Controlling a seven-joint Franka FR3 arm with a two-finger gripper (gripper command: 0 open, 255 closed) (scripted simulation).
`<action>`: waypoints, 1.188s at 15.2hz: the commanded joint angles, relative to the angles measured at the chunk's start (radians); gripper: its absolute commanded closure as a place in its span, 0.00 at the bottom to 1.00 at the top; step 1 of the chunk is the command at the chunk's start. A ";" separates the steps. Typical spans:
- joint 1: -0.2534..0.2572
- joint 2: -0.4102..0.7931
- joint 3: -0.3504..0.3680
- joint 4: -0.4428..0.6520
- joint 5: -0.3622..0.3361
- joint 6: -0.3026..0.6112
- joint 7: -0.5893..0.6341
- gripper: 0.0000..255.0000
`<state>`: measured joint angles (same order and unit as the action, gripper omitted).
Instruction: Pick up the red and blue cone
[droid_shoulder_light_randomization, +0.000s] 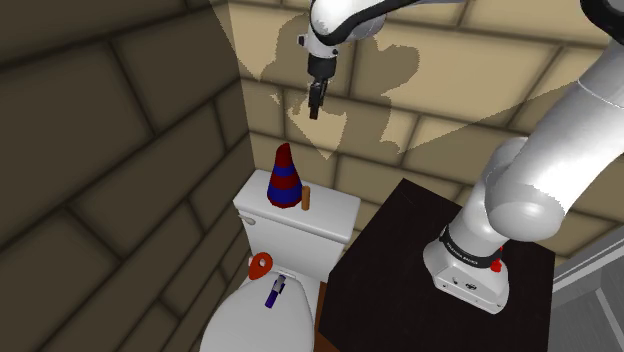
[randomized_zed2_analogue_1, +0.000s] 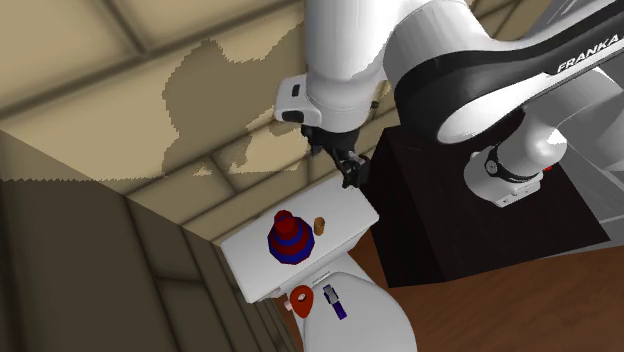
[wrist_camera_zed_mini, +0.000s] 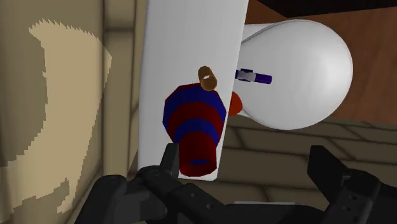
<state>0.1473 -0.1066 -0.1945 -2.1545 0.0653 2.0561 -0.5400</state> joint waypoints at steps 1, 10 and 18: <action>0.007 0.077 -0.001 0.036 0.006 0.028 -0.059 0.00; 0.019 0.418 0.037 0.248 0.016 0.106 -0.265 0.00; 0.024 0.656 0.076 0.430 -0.009 0.136 -0.372 0.00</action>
<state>0.1705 0.5366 -0.1205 -1.7286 0.0580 2.1842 -0.9066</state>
